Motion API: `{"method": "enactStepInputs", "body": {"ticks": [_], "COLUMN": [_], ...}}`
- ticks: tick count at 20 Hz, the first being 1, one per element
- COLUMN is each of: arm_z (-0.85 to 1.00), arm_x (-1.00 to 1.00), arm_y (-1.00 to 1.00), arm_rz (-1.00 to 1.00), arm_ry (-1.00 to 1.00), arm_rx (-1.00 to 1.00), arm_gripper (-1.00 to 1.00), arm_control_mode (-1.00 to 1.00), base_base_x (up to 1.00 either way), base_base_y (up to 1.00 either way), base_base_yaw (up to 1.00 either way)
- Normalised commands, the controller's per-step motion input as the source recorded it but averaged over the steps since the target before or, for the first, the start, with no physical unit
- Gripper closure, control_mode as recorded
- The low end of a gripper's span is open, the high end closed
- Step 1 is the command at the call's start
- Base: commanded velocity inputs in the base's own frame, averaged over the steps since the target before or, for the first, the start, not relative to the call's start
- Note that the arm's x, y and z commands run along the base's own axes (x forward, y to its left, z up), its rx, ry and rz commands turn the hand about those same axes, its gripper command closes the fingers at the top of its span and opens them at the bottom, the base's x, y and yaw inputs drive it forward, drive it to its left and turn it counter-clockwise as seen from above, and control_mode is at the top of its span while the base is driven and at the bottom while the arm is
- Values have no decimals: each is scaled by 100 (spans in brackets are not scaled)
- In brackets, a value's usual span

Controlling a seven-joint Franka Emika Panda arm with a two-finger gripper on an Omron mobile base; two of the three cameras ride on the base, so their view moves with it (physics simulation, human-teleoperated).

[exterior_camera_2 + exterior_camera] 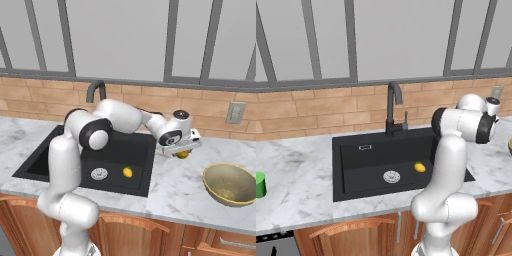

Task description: Remove the lemon and orange from the sink. Then move the bowl and cup from the counter to the sink for washing.

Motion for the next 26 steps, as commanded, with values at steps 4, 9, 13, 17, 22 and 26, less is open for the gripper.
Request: {"method": "enactStepInputs", "body": {"ticks": [4, 9, 13, 17, 22, 26], "arm_z": [-19, -20, -18, -18, -17, -17], "arm_x": [15, 14, 13, 12, 4, 5], "arm_y": [-10, -1, -1, -4, -4, -3], "arm_rz": [2, 3, 4, 4, 5, 5], "arm_ry": [5, 6, 1, 5, 5, 5], "arm_rx": [0, 0, 0, 0, 0, 0], "arm_gripper": [100, 100, 100, 100, 100, 100], "arm_control_mode": [-100, -100, -100, -100, -100, -100], "base_base_x": [0, 0, 0, 0, 0, 0], "base_base_y": [0, 0, 0, 0, 0, 0], "base_base_yaw": [0, 0, 0, 0, 0, 0]}}
